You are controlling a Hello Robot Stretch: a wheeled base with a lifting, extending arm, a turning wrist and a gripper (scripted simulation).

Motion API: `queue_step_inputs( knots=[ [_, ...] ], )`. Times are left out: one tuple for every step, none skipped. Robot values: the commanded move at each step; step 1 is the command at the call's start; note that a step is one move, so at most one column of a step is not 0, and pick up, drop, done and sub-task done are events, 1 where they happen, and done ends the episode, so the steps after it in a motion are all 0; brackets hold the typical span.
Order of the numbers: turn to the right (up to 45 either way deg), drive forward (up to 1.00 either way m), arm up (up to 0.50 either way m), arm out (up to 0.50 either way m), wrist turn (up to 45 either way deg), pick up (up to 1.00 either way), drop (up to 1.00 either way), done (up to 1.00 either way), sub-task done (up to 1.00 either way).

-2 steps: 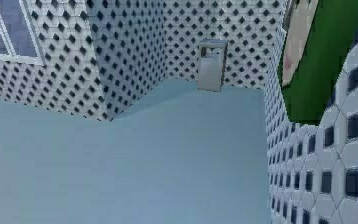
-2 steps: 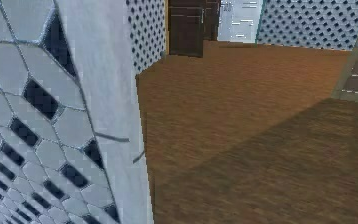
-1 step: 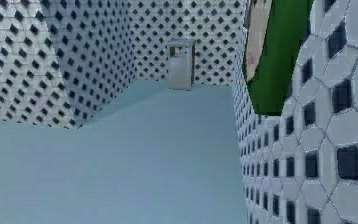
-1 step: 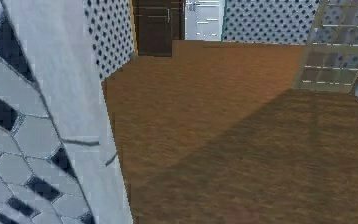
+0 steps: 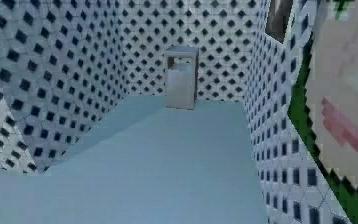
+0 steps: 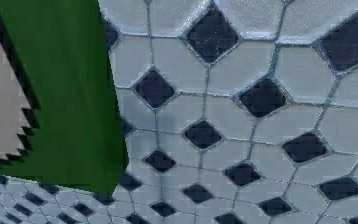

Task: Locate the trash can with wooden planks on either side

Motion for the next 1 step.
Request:
queue_step_inputs(
  knots=[
    [9.0,0.0,0.0,0.0,0.0,0.0,0.0,0.0,0.0]
  ],
)
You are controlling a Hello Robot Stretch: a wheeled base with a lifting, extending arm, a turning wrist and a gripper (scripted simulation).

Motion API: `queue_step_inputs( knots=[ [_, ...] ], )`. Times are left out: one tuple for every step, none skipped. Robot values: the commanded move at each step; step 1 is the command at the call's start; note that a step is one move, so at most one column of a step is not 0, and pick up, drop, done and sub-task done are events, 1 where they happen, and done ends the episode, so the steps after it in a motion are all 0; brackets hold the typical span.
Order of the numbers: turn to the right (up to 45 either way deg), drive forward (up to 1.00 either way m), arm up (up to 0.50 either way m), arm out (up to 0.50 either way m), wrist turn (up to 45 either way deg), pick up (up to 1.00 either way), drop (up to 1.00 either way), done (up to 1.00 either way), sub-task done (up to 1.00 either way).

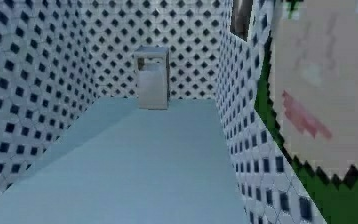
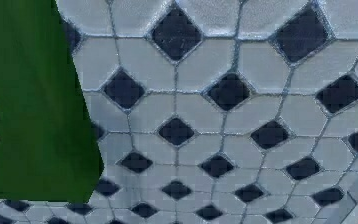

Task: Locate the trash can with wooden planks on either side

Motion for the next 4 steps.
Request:
queue_step_inputs(
  knots=[
    [0.0,1.0,0.0,0.0,0.0,0.0,0.0,0.0,0.0],
    [3.0,0.0,0.0,0.0,0.0,0.0,0.0,0.0,0.0],
    [0.0,1.0,0.0,0.0,0.0,0.0,0.0,0.0,0.0],
    [-27.0,0.0,0.0,0.0,0.0,0.0,0.0,0.0,0.0]
  ],
)
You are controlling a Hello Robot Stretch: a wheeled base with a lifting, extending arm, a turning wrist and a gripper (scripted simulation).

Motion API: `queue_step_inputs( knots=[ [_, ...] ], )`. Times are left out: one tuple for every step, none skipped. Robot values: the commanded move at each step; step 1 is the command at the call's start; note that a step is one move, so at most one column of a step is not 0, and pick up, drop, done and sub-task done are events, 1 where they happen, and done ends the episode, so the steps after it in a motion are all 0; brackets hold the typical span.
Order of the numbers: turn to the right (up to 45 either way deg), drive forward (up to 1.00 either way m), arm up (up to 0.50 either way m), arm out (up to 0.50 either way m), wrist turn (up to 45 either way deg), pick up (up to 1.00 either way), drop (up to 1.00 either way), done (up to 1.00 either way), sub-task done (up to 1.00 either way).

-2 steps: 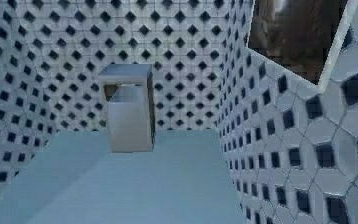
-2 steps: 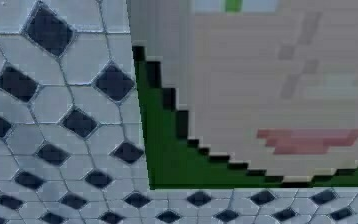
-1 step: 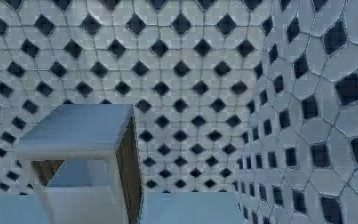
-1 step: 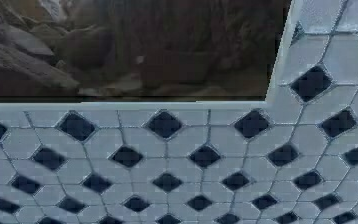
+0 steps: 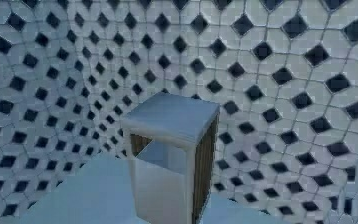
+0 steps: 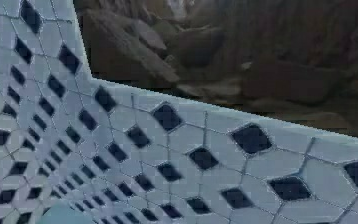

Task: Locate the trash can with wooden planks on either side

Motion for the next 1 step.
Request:
queue_step_inputs(
  knots=[
    [0.0,0.0,0.0,0.0,0.0,0.0,0.0,1.0,0.0]
  ],
)
